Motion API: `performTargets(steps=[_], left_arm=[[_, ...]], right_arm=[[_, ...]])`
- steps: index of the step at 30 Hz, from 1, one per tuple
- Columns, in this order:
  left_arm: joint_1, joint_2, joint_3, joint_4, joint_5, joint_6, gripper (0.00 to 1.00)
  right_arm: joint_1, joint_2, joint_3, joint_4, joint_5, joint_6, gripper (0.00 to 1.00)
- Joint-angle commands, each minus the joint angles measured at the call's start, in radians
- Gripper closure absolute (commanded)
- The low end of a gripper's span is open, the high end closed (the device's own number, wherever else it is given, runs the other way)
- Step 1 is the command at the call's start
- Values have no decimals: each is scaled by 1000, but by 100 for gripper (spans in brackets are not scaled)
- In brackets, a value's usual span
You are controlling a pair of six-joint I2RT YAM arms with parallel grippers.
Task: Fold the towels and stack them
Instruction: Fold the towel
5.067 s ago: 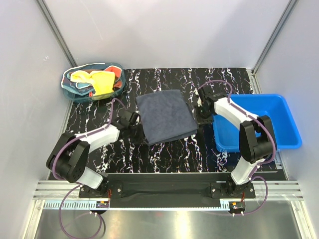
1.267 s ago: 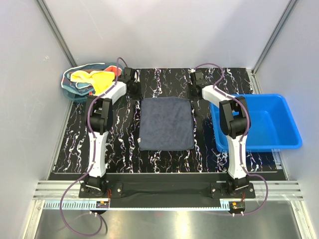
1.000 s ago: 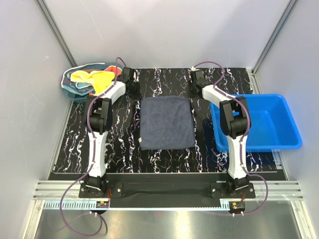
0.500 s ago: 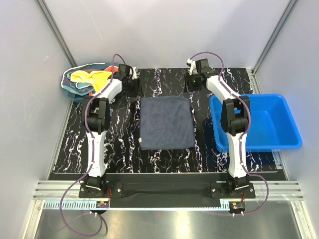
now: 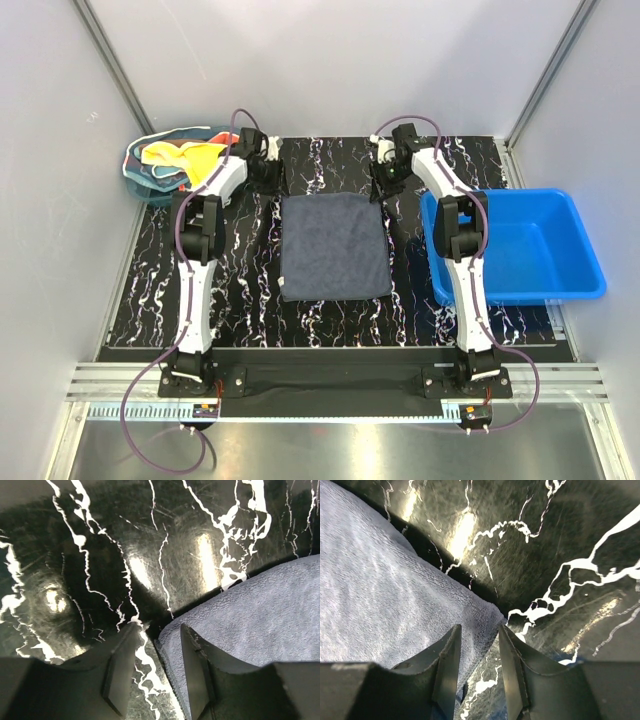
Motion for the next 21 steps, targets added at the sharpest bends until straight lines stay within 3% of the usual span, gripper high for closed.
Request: performTargets(steps=[1,3,6,8,11,16,21], left_arm=[[3,29,66,-37,24,21,55],[1,34,67,-42,24,10,55],[3,60,83,-57,33,-8,65],[3,80,115,-71,42,-13,77],[3,80,118,-79,47,-13,99],[3,75,109,-74,16,-24,100],[3,61,80,-57,-13,-38,100]], right_arm=[[-2,37,82,-66,-50,-25,58],[-2,46,84,-53,-33,7,59],[-3,59,85,-31,-32,36,62],[-3,59,79,-4,-42,59,64],[-5,33,32,88,-58,94,75],[-3,-114,-165,280,57,168,100],[26,-271,-385,489,214,185,96]])
